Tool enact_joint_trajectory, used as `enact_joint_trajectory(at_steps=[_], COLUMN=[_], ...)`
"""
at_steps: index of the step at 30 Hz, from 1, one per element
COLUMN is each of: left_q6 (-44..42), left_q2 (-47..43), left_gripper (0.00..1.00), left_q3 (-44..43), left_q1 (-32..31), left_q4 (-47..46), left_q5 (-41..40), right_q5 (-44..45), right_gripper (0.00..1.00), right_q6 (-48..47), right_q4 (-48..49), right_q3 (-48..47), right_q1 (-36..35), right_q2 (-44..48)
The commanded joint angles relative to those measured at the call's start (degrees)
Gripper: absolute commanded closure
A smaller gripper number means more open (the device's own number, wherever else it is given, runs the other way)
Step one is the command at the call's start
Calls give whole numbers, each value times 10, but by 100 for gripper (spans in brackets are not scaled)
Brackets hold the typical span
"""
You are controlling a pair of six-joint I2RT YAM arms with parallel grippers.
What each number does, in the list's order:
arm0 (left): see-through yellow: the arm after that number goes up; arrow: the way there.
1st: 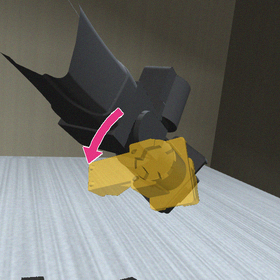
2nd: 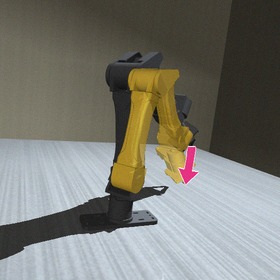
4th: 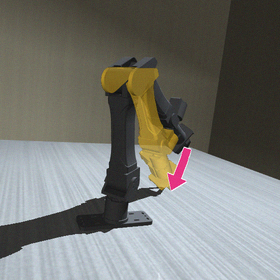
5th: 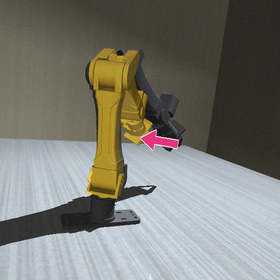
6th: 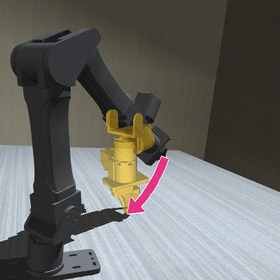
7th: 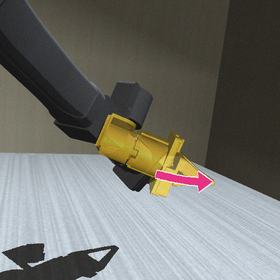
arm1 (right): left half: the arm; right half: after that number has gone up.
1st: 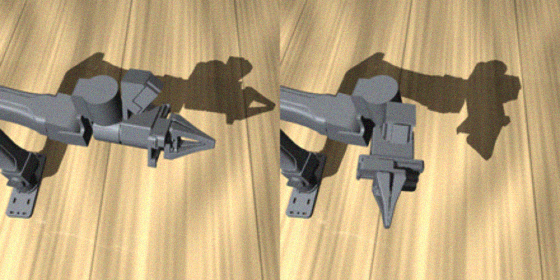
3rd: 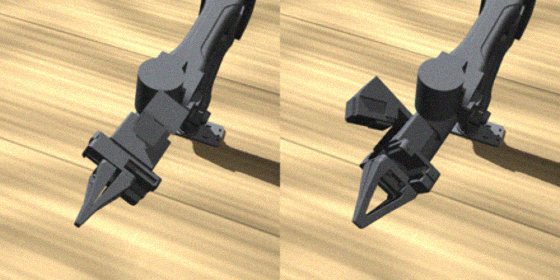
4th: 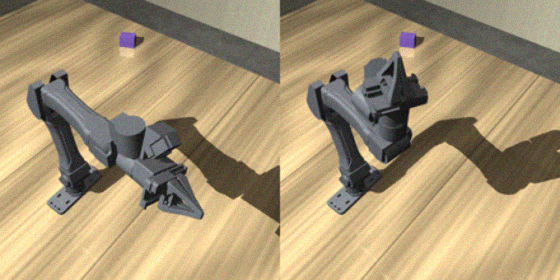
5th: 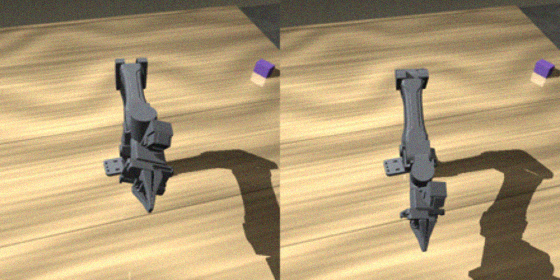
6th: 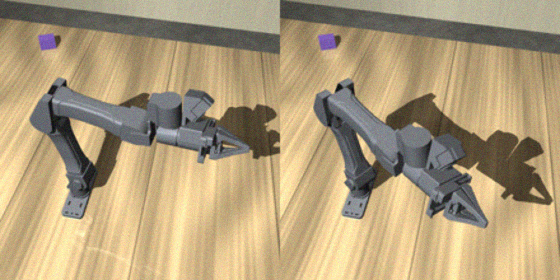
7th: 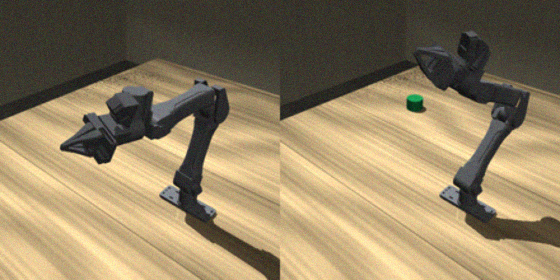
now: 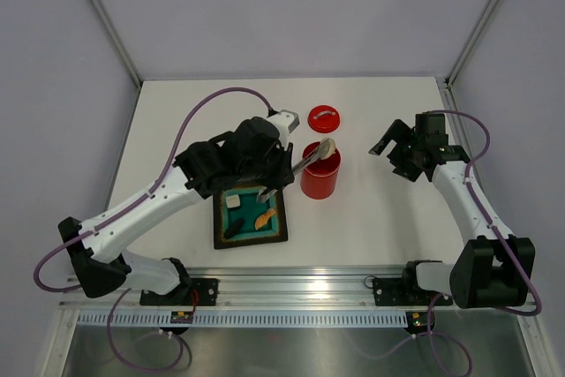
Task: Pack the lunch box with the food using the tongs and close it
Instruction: Place the fake food in the packing box.
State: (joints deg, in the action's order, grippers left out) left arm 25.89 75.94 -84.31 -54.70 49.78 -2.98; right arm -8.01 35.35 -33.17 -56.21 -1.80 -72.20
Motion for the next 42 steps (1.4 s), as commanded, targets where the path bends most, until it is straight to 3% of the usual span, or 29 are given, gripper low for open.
enact_joint_trajectory(at_steps=[1,12,22,42], left_q6=[-10,-8,-12,-15], left_q2=[3,17,23,18], left_gripper=[88,81,65,58], left_q3=[-2,37,44,46], left_q1=[3,3,3,3], left_q4=[-37,-37,-37,-45], left_q5=[19,24,26,47], right_q5=[4,-1,-1,0], right_gripper=[1,1,1,1], right_q6=[-3,-3,-4,-3], right_q4=[-2,2,4,4], right_q3=[0,0,0,2], right_q1=[0,0,1,0], right_q2=[7,-7,-11,-9])
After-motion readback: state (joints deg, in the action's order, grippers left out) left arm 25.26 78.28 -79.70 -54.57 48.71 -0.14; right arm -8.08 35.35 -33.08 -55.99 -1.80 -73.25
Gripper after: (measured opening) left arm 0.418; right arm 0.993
